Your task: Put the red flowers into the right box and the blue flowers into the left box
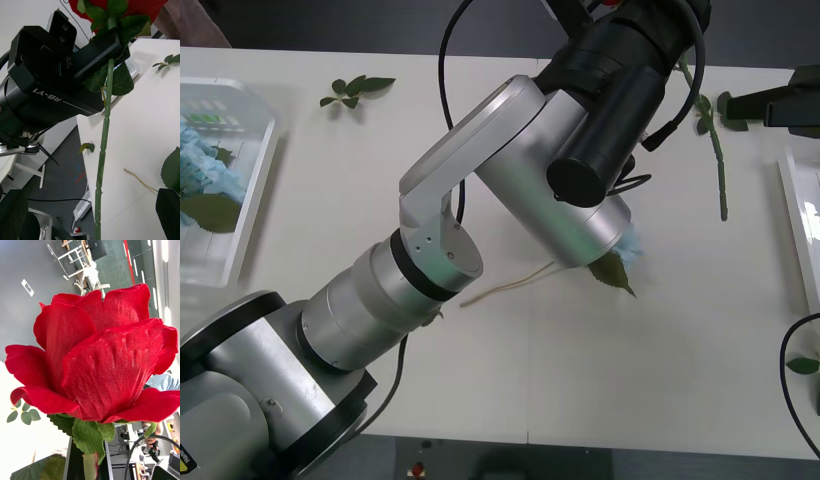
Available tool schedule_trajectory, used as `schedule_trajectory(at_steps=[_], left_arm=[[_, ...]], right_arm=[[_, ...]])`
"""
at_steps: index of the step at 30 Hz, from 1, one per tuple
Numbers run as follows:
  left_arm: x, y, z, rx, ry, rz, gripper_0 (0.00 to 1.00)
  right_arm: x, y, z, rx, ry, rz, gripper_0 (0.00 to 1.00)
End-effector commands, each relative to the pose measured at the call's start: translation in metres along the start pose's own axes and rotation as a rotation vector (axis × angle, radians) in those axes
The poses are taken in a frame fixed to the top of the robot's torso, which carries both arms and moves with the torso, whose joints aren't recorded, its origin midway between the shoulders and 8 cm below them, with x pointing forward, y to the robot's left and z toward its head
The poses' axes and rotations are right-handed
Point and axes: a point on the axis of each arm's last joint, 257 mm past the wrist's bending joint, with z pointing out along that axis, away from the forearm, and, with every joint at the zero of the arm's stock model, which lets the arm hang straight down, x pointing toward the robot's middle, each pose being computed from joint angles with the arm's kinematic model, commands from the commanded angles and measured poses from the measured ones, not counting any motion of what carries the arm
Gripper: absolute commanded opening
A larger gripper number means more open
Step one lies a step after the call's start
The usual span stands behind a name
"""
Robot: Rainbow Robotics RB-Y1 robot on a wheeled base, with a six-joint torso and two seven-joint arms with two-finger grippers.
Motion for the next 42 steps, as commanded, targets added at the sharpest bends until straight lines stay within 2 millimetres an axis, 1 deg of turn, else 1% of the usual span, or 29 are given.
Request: schedule_trajectory(at_steps=[1, 6, 11, 16, 17, 21, 22, 39, 40, 41, 42], left_arm=[[0.001, -0.038, -0.002, 0.074, 0.001, -0.011, 0.00], [0.001, -0.038, -0.002, 0.074, 0.001, -0.011, 0.00], [0.001, -0.038, -0.002, 0.074, 0.001, -0.011, 0.00], [0.001, -0.038, -0.002, 0.074, 0.001, -0.011, 0.00], [0.001, -0.038, -0.002, 0.074, 0.001, -0.011, 0.00], [0.001, -0.038, -0.002, 0.074, 0.001, -0.011, 0.00], [0.001, -0.038, -0.002, 0.074, 0.001, -0.011, 0.00], [0.001, -0.038, -0.002, 0.074, 0.001, -0.011, 0.00], [0.001, -0.038, -0.002, 0.074, 0.001, -0.011, 0.02], [0.001, -0.038, -0.002, 0.074, 0.001, -0.011, 0.46], [0.001, -0.038, -0.002, 0.074, 0.001, -0.011, 0.63]], right_arm=[[-0.014, 0.009, 0.003, 0.007, 0.038, 0.029, 1.00], [-0.013, 0.011, 0.020, -0.016, 0.073, 0.061, 1.00], [-0.011, 0.008, 0.039, -0.027, 0.096, 0.071, 1.00], [-0.014, 0.008, 0.050, -0.038, 0.102, 0.073, 1.00], [-0.013, 0.008, 0.051, -0.042, 0.103, 0.074, 0.86], [-0.013, 0.009, 0.054, -0.047, 0.109, 0.081, 0.03], [-0.012, 0.009, 0.055, -0.047, 0.111, 0.081, 0.00], [-0.011, 0.010, 0.062, -0.065, 0.112, 0.097, 0.00], [-0.011, 0.010, 0.062, -0.065, 0.111, 0.096, 0.00], [-0.011, 0.010, 0.062, -0.065, 0.111, 0.096, 0.00], [-0.011, 0.010, 0.061, -0.063, 0.111, 0.096, 0.00]])
